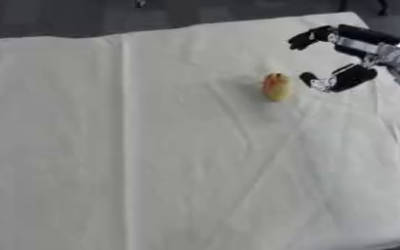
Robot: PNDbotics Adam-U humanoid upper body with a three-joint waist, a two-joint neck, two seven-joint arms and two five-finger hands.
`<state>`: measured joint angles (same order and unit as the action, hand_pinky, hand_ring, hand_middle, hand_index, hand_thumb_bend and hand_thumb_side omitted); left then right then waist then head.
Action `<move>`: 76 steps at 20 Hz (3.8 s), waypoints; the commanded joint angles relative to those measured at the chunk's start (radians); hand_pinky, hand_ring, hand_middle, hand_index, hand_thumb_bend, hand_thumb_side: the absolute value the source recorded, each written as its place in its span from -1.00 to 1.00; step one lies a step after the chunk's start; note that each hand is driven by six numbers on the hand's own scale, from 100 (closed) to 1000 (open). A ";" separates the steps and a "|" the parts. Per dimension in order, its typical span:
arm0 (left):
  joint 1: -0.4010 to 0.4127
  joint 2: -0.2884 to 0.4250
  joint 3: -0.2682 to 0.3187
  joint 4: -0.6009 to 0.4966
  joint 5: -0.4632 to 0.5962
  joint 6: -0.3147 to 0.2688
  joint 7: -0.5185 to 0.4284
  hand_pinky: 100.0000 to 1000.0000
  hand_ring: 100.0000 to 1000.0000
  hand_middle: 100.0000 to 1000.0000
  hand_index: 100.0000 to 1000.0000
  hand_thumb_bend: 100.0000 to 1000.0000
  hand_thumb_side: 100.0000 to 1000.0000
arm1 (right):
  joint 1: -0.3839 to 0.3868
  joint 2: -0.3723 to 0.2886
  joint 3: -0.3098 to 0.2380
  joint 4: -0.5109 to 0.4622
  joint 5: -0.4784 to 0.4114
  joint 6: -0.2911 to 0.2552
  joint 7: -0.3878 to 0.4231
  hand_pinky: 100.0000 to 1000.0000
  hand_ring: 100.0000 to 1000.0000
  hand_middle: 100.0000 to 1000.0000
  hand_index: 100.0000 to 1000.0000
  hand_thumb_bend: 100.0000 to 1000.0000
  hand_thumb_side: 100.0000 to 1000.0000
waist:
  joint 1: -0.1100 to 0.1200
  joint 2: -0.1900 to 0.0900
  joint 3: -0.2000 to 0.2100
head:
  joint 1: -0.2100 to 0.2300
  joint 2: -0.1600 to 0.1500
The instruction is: Pick up the objects with one hand, pass them to the other hand, and then place them into the box on the other side of the table.
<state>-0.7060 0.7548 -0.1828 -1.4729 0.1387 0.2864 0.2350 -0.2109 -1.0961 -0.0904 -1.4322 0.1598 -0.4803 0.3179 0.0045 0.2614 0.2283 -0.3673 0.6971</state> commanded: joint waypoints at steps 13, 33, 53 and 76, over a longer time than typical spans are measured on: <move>-0.036 0.017 0.008 -0.027 -0.005 0.003 -0.001 0.51 0.25 0.26 0.56 -1.00 0.42 | -0.021 -0.023 -0.015 0.054 0.070 -0.003 -0.005 0.96 0.66 0.58 0.84 -0.78 -0.69 | -0.018 0.036 0.029 | -0.011 -0.036; -0.042 0.020 0.016 -0.046 -0.004 -0.003 0.008 0.51 0.25 0.25 0.54 -1.00 0.44 | 0.000 -0.006 -0.044 0.079 0.150 0.017 -0.065 0.96 0.68 0.59 0.86 -0.68 -0.62 | -0.033 0.095 0.053 | -0.021 -0.059; -0.032 0.020 0.022 -0.044 -0.005 -0.005 0.010 0.53 0.26 0.25 0.53 -1.00 0.42 | 0.015 0.001 -0.031 0.066 -0.008 0.093 -0.100 0.89 0.37 -0.23 0.09 -1.00 -0.78 | -0.028 0.086 0.047 | -0.019 -0.049; -0.008 0.042 0.029 -0.027 0.001 -0.012 0.013 0.53 0.22 0.25 0.53 -1.00 0.33 | -0.004 -0.055 -0.001 -0.138 -0.311 0.192 -0.188 0.84 0.17 -0.31 0.01 -1.00 -0.99 | 0.021 -0.045 -0.003 | 0.028 0.011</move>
<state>-0.6958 0.7559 -0.1747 -1.4933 0.1365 0.2776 0.2451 -0.2022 -1.1058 -0.0830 -1.5434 -0.1293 -0.2962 0.1346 0.0143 0.2551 0.2256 -0.3443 0.7028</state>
